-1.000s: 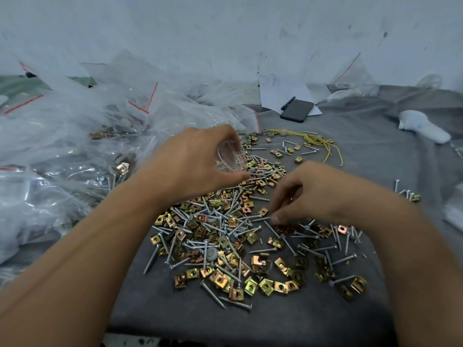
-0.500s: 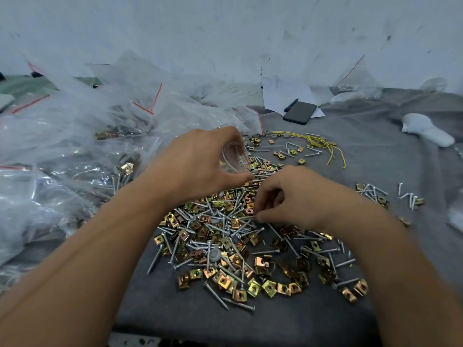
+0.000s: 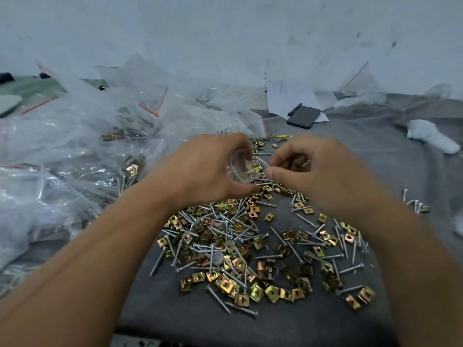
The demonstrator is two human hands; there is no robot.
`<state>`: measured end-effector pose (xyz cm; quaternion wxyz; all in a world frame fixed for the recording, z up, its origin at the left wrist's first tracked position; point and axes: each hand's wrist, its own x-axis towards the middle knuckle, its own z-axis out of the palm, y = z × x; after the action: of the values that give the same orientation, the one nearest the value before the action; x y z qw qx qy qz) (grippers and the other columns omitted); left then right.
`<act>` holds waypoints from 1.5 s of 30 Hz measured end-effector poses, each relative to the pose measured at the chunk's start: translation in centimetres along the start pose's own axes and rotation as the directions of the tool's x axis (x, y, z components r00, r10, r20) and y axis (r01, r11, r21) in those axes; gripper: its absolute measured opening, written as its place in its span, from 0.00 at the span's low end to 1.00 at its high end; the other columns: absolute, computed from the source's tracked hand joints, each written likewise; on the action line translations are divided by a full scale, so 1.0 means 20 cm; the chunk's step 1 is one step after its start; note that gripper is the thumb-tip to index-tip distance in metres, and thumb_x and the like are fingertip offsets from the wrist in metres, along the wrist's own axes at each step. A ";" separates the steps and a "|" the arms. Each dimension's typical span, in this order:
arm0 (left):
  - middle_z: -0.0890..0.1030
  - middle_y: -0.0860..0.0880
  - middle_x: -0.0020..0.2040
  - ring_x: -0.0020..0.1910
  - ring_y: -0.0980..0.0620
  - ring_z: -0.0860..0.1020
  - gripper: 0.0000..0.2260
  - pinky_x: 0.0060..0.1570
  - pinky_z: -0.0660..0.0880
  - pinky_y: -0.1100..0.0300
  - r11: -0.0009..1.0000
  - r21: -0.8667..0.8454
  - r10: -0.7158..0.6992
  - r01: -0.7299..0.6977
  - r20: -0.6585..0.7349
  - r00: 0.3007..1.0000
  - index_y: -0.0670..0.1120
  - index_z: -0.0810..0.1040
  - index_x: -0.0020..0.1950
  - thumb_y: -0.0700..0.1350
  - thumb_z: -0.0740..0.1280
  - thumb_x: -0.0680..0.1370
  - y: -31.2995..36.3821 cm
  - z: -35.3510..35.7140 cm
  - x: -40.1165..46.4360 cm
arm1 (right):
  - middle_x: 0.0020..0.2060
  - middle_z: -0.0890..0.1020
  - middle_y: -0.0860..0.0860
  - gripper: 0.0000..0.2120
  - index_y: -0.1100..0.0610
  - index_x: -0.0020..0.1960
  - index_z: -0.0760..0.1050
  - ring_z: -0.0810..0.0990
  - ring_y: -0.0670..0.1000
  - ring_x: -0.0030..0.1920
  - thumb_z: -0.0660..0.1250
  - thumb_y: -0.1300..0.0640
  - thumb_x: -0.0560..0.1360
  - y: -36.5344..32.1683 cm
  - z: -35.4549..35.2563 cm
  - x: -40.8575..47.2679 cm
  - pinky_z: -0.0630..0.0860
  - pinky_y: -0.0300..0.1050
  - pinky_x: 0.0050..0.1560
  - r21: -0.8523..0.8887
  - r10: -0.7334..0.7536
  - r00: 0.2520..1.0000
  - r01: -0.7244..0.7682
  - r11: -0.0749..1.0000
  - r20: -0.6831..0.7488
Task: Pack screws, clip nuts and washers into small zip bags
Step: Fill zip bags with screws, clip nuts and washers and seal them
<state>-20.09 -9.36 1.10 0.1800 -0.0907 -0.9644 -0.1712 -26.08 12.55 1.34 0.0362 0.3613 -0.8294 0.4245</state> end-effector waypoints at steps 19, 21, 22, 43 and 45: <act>0.86 0.55 0.49 0.49 0.53 0.84 0.22 0.54 0.80 0.50 0.998 -0.057 -0.034 0.035 0.027 0.999 0.52 0.80 0.60 0.58 0.80 0.71 -0.01 -0.03 -0.02 | 0.37 0.86 0.45 0.03 0.48 0.47 0.86 0.81 0.39 0.37 0.77 0.50 0.75 -0.11 -0.01 -0.02 0.75 0.31 0.38 -0.027 -0.019 0.994 0.022 0.999 0.104; 0.86 0.54 0.50 0.50 0.54 0.84 0.22 0.56 0.81 0.49 0.997 -0.065 -0.035 0.037 0.044 0.998 0.50 0.80 0.61 0.57 0.80 0.72 0.00 -0.03 -0.03 | 0.37 0.86 0.41 0.03 0.46 0.45 0.87 0.83 0.39 0.39 0.78 0.50 0.72 -0.14 -0.06 -0.09 0.77 0.29 0.40 -0.090 0.006 0.956 0.021 0.996 0.292; 0.86 0.54 0.50 0.50 0.54 0.84 0.22 0.56 0.81 0.49 0.997 -0.069 -0.033 0.037 0.057 0.998 0.50 0.80 0.62 0.56 0.80 0.72 0.00 -0.03 -0.03 | 0.37 0.86 0.41 0.04 0.45 0.45 0.87 0.83 0.40 0.39 0.79 0.50 0.70 -0.15 -0.06 -0.13 0.77 0.29 0.40 -0.099 0.029 0.929 0.009 0.995 0.369; 0.86 0.54 0.52 0.49 0.58 0.84 0.21 0.55 0.81 0.55 0.993 -0.120 0.017 -0.008 0.071 0.997 0.49 0.80 0.63 0.51 0.81 0.73 0.06 -0.02 -0.09 | 0.52 0.77 0.46 0.09 0.48 0.53 0.84 0.76 0.46 0.50 0.73 0.46 0.76 -0.19 0.19 -0.67 0.75 0.44 0.55 -0.429 0.177 0.977 -0.112 0.896 0.116; 0.86 0.53 0.53 0.50 0.57 0.84 0.21 0.57 0.82 0.53 0.992 -0.124 0.021 -0.012 0.074 0.997 0.48 0.80 0.63 0.52 0.81 0.74 0.05 -0.02 -0.09 | 0.50 0.77 0.46 0.08 0.51 0.52 0.83 0.75 0.45 0.49 0.71 0.48 0.77 -0.17 0.19 -0.66 0.73 0.39 0.53 -0.422 0.157 0.981 -0.097 0.902 0.111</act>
<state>-18.10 -8.74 1.17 0.1392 -0.1160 -0.9573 -0.2254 -13.21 15.97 -3.72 0.0249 0.3198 -0.9228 0.2135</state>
